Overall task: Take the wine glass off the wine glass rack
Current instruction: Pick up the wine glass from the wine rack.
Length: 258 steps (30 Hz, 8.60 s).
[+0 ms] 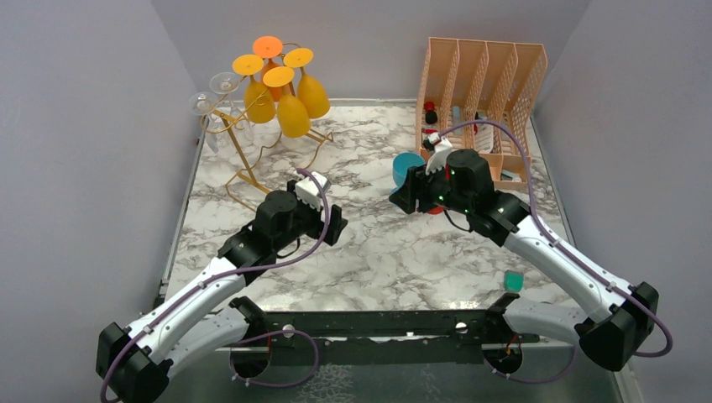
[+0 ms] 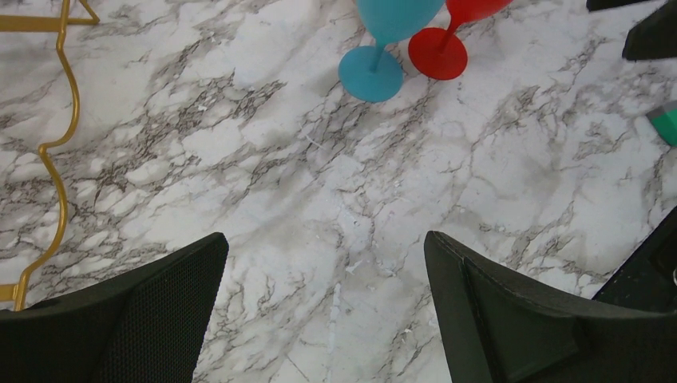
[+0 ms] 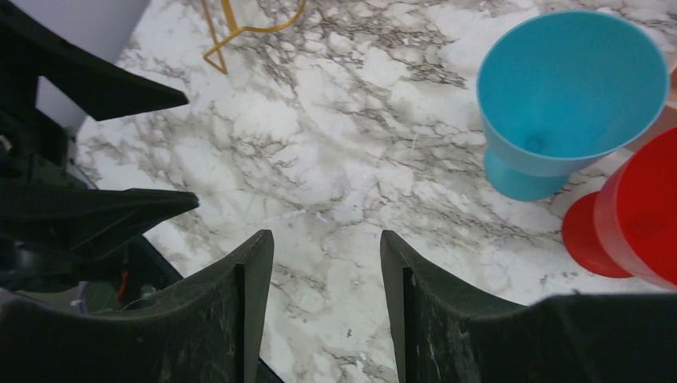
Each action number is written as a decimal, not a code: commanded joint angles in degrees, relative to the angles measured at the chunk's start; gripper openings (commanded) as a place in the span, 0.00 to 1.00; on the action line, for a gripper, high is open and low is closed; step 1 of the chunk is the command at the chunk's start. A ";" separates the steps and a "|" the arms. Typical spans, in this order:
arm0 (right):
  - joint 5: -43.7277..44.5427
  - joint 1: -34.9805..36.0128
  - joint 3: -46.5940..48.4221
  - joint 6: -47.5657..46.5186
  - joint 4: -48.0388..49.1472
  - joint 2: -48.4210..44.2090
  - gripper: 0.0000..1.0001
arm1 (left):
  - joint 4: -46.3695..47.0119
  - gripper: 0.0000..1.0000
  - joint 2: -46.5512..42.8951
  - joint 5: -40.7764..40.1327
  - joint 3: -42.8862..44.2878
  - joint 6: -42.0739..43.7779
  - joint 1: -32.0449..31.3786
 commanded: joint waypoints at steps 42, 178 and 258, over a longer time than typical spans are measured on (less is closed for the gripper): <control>-6.09 0.12 -11.73 6.92 9.71 -12.11 0.61 | -15.77 0.99 36.78 23.60 64.72 -11.06 36.62; -14.01 0.09 -13.47 6.55 12.11 -12.85 0.63 | 13.26 0.00 44.38 32.73 51.74 -48.73 44.70; -14.75 0.10 -15.01 7.28 16.02 -14.37 0.63 | 14.77 0.00 26.08 52.95 35.21 -29.32 36.54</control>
